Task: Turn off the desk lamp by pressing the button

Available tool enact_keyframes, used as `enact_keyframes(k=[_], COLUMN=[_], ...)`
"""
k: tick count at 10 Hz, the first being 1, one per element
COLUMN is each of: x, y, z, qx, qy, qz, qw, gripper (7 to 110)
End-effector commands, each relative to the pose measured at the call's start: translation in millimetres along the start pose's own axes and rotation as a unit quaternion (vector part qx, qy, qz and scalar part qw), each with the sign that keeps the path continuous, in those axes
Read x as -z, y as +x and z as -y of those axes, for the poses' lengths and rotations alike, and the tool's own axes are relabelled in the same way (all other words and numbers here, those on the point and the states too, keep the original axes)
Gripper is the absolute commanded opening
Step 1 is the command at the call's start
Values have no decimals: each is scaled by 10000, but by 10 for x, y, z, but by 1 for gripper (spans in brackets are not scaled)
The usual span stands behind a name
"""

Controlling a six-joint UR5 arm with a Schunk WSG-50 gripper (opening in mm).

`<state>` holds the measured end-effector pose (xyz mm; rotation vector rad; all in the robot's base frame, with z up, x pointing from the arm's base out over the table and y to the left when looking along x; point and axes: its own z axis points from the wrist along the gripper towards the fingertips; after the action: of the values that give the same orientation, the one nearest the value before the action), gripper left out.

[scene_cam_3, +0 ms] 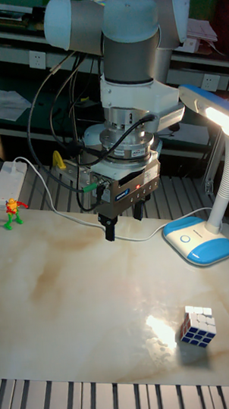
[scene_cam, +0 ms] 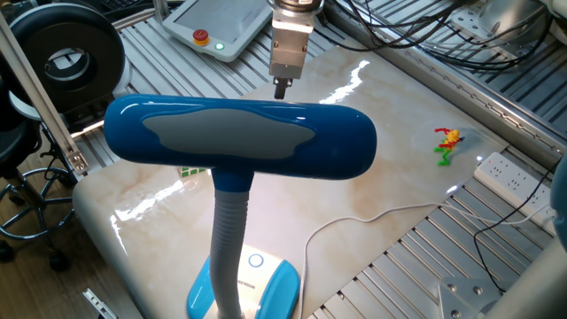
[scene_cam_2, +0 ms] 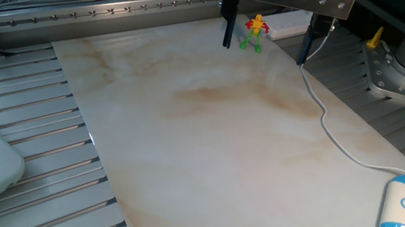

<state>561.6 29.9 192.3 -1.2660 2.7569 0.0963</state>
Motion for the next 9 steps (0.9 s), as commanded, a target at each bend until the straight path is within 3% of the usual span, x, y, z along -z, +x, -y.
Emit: enact_keyframes(k=[1,4,5,7,9], x=[7,15,21,63,103], y=[9,-64,-134,-376,-482], z=[-35,-108,-156,-317,-453], qx=[159,153,-26,-641,-797], qy=[-82,-225,-325,-698,-1003], qz=[-1,149,285,732,913], qw=[9998,9995,9991,9928,9875], gripper=[88,88,88,88,88])
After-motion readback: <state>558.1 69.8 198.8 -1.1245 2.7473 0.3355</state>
